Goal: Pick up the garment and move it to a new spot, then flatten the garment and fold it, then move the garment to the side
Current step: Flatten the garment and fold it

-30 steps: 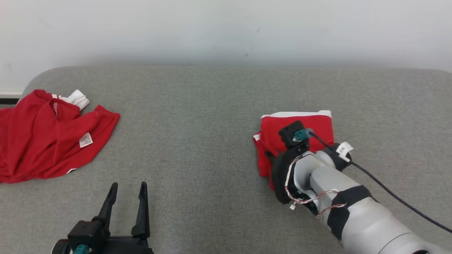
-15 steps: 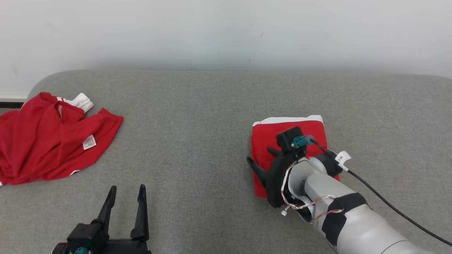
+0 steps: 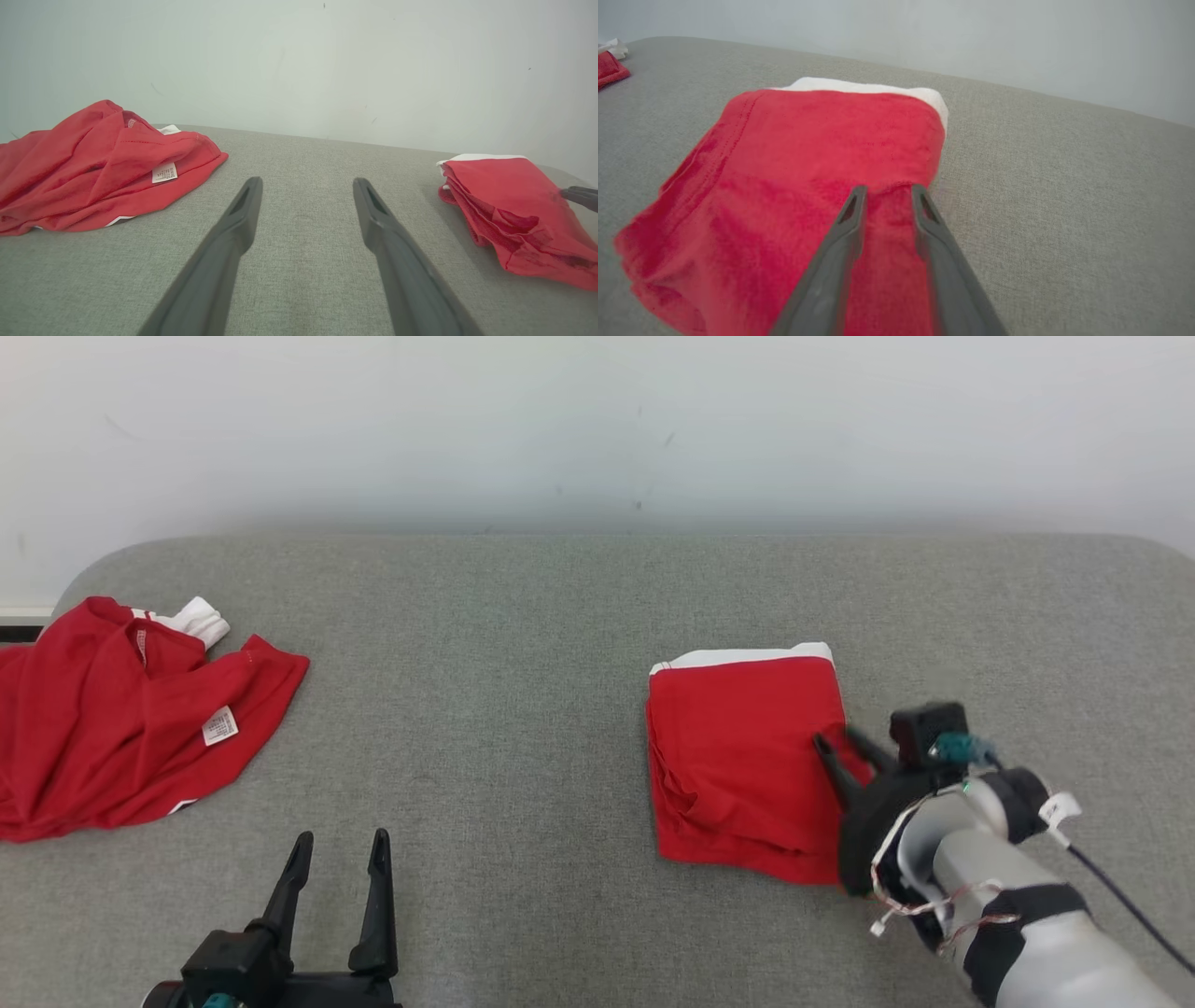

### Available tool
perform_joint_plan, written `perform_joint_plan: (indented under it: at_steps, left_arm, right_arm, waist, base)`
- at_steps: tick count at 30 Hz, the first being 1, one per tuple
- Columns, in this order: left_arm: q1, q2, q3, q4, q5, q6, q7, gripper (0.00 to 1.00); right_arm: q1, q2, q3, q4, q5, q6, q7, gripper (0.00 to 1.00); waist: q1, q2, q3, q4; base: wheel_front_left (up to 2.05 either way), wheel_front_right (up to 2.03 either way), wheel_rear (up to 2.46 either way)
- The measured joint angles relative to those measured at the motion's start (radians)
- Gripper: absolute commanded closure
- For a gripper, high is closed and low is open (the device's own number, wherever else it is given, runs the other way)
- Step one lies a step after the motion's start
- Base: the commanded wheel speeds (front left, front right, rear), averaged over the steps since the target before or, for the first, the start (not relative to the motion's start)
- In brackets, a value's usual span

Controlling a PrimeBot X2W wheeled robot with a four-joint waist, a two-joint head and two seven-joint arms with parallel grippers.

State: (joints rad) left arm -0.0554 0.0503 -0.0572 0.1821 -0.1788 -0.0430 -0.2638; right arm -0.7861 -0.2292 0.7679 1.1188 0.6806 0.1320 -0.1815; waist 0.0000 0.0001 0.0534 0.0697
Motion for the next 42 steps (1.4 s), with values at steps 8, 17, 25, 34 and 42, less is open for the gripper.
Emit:
perform_joint_plan:
  at_steps: [8,17,25,34,42]
  left_arm:
    - [-0.007,0.0,0.002,0.002,-0.003,-0.001,0.0,0.0]
    - [-0.009,0.0,0.004,0.018,-0.003,-0.002,0.0,0.0]
    - [0.003,0.0,0.045,0.017,0.002,0.007,0.0,0.0]
    - [0.023,0.0,0.088,-0.005,-0.004,0.036,0.0,0.0]
    - [0.029,0.0,0.115,-0.01,-0.005,0.044,0.0,0.0]
  right_arm:
    - [0.066,0.118,0.043,-0.006,-0.057,0.0,-0.044,1.0]
    - [0.166,0.175,0.162,-0.137,0.018,0.0,0.069,1.0]
    - [0.17,0.176,0.156,-0.329,0.136,0.0,-0.017,1.0]
    - [0.21,0.086,-0.097,-0.448,0.049,0.0,-0.08,0.0]
    - [0.353,0.053,-0.395,-0.563,-0.143,0.0,-0.082,0.0]
  waist:
    - [0.0,0.0,0.015,0.001]
    - [0.0,0.0,0.001,0.013]
    - [0.0,0.0,-0.017,-0.031]
    - [0.0,0.0,-0.05,-0.101]
    - [0.0,0.0,-0.075,-0.152]
  base:
    - [0.0,0.0,0.0]
    - [0.0,0.0,0.0]
    - [0.0,0.0,0.0]
    - [0.0,0.0,0.0]
    - [0.0,0.0,0.0]
